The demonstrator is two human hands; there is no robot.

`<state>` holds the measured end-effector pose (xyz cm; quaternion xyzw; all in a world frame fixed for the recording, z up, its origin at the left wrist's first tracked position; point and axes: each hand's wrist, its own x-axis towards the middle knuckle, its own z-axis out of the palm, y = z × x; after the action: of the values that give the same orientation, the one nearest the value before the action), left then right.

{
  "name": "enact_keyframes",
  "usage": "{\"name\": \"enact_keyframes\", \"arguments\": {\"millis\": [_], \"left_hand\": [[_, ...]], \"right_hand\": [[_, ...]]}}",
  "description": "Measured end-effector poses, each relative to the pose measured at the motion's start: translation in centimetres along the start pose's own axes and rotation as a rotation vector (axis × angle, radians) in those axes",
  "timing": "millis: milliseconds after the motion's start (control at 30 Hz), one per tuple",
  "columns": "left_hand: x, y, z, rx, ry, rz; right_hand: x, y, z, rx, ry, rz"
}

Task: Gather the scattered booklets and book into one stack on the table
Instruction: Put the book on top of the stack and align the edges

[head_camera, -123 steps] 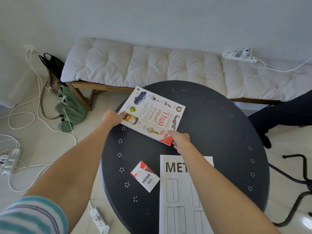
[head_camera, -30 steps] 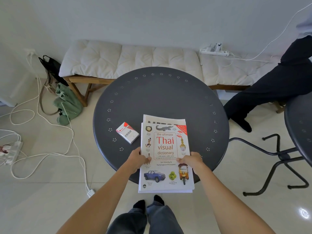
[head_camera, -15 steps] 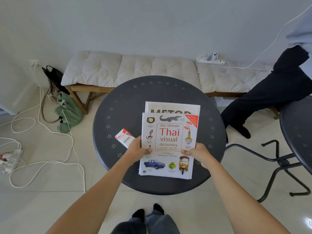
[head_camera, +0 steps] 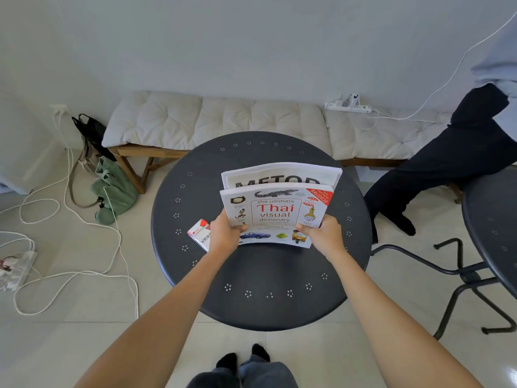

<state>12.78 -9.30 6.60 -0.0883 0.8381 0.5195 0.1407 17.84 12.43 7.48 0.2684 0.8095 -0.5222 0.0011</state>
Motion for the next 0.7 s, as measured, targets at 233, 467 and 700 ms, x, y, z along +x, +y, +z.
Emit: {"name": "enact_keyframes", "arguments": {"millis": [233, 467, 700], "left_hand": [[0.2, 0.1, 0.3, 0.034, 0.019, 0.027], [0.4, 0.4, 0.5, 0.094, -0.032, 0.025], [0.4, -0.1, 1.4, 0.093, -0.057, 0.002]], "right_hand": [[-0.2, 0.4, -0.1, -0.044, 0.015, -0.007], [-0.4, 1.2, -0.5, -0.091, -0.001, 0.006], [0.2, 2.2, -0.2, -0.129, -0.075, 0.032]]}}
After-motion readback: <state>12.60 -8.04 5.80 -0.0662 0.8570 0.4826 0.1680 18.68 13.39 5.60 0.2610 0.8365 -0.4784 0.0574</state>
